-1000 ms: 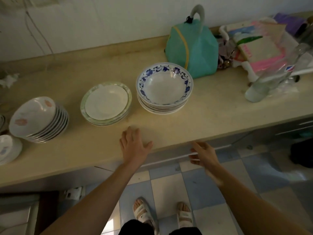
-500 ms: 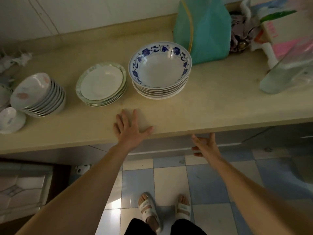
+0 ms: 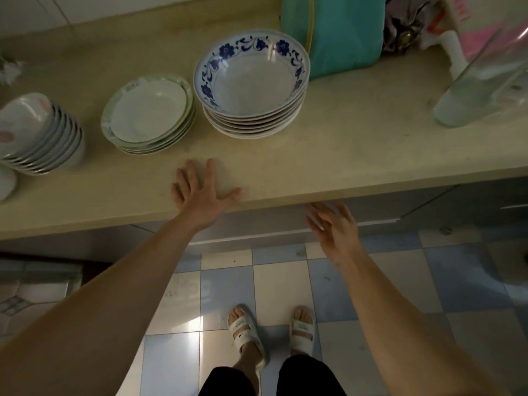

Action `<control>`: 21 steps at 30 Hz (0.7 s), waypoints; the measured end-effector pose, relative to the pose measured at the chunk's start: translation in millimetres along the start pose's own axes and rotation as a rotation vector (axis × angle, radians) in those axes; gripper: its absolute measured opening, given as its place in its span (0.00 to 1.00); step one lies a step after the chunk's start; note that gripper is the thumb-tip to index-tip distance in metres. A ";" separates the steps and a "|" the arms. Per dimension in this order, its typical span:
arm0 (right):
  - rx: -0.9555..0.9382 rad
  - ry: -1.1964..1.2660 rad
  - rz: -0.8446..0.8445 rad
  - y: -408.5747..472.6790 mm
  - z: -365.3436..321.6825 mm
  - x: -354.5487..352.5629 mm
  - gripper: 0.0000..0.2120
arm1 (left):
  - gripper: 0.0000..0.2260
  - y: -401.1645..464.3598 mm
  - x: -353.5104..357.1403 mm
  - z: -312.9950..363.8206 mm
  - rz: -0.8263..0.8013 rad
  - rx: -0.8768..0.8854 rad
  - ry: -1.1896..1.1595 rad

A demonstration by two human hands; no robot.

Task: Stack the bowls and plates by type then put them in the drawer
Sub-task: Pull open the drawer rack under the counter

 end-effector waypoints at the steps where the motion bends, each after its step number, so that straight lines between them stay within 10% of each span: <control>1: 0.002 0.028 -0.004 -0.8 -1.7 -3.1 0.31 | 0.46 0.0 0.5 -0.1 -0.001 0.000 0.001; 5: 0.031 0.084 -0.050 -2.7 -5.8 -0.8 0.43 | 0.46 1.9 1.9 0.3 -0.012 -0.008 0.006; 15: 0.000 0.301 -0.337 -6.2 -11.3 17.4 0.39 | 0.47 1.0 1.2 2.5 -0.029 -0.020 -0.013; 21: -0.030 0.286 -0.358 -16.9 -4.9 9.9 0.16 | 0.48 3.2 1.6 0.4 -0.043 -0.020 -0.005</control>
Point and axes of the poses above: each hand's wrist, its own y-axis towards the middle knuckle, its own x-axis out of the palm, z = x × y, the point moved 6 cm from there along y, towards the middle knuckle, and after that the axes turned 7 degrees about -z, right-handed, at the moved point
